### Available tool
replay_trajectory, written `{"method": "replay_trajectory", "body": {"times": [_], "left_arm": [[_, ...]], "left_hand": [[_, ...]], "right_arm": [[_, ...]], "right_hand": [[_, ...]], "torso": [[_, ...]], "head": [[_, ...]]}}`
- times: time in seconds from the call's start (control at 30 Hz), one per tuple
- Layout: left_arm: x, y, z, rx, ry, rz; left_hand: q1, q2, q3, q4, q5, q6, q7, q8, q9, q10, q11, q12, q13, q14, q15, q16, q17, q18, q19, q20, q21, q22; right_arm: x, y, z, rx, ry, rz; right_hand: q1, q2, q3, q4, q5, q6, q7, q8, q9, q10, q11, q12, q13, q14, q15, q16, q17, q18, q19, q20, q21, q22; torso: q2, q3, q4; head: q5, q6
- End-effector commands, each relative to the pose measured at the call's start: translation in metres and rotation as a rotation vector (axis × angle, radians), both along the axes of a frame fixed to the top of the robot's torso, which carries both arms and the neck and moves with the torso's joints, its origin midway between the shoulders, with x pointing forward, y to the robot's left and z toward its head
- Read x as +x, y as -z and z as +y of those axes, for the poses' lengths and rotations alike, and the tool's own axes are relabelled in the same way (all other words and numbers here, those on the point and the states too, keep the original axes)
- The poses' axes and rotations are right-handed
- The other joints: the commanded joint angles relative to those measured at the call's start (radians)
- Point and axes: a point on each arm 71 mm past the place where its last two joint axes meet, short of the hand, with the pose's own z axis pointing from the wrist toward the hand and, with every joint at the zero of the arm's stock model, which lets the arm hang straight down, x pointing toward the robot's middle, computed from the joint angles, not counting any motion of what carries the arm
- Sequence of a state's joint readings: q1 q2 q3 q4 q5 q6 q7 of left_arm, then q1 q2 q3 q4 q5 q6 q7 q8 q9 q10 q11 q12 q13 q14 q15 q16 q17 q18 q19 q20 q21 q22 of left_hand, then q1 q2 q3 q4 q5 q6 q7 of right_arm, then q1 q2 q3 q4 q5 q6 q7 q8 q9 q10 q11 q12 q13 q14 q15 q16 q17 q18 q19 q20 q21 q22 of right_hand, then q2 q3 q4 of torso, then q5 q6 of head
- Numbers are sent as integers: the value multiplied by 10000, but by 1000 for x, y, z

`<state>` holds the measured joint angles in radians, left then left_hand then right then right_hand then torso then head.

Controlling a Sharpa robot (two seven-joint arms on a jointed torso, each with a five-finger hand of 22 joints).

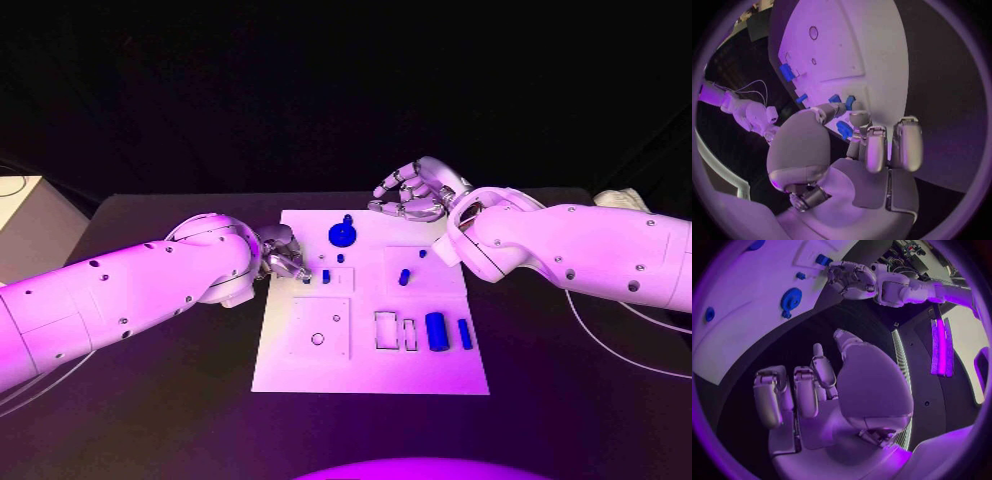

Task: Assemble the parts on the task board

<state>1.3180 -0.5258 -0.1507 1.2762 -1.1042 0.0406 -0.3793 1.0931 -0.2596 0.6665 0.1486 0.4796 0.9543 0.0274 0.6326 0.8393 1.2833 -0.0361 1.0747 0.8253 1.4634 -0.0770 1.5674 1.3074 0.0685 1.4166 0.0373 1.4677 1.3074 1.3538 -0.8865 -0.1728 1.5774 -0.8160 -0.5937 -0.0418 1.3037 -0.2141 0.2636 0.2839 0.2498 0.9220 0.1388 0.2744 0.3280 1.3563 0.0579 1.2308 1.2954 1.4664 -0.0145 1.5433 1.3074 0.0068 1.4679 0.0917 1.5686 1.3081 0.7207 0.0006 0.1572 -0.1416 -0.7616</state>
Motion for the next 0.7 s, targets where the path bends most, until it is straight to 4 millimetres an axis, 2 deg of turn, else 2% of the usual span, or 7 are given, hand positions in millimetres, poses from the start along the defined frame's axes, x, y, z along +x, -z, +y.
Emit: {"method": "replay_trajectory", "body": {"times": [0.03, 0.47, 0.7], "left_arm": [[-1, 5, 1, 59, -162, 147], [1, 4, 4, 13, -490, 29], [2, 4, 9, 17, -705, -38]], "left_hand": [[-128, 28, -258, 194, -45, 102, 25, -65, -33, -72, 10, -4, 1, 1074, -58, 34, 2634, -160, -51, -56, -77, 482], [-200, -18, -1827, 1347, -78, 168, 76, -143, -170, -166, 55, -4, -3, 1074, -27, 34, 2634, -150, -67, -31, -139, 438], [-291, 1, -2071, 1438, -134, 174, 90, -166, -197, -174, 67, -8, -10, 1074, -17, 34, 2634, -149, -68, -26, -147, 434]], "right_arm": [[-1, 0, 1, -34, -192, -48], [0, 0, 1, -35, -173, -62], [0, 0, 1, -36, -162, -66]], "right_hand": [[-56, 21, -75, 3, 57, -57, -7, 46, 9, -68, -28, -31, -5, 911, -26, -34, 2123, -68, 1029, -44, 22, 2627], [-50, 13, -80, -4, 57, -63, -7, 47, 12, -80, -29, -50, -19, 908, -26, -42, 2110, -68, 1029, -44, 22, 2627], [-50, 13, -80, -4, 57, -63, -7, 47, 12, -80, -29, -50, -19, 908, -26, -42, 2110, -68, 1029, -44, 22, 2627]], "torso": [[6, 1, 0], [11, -7, -1], [11, -9, -1]], "head": [[-5, 1], [-22, 9], [-27, 20]]}}
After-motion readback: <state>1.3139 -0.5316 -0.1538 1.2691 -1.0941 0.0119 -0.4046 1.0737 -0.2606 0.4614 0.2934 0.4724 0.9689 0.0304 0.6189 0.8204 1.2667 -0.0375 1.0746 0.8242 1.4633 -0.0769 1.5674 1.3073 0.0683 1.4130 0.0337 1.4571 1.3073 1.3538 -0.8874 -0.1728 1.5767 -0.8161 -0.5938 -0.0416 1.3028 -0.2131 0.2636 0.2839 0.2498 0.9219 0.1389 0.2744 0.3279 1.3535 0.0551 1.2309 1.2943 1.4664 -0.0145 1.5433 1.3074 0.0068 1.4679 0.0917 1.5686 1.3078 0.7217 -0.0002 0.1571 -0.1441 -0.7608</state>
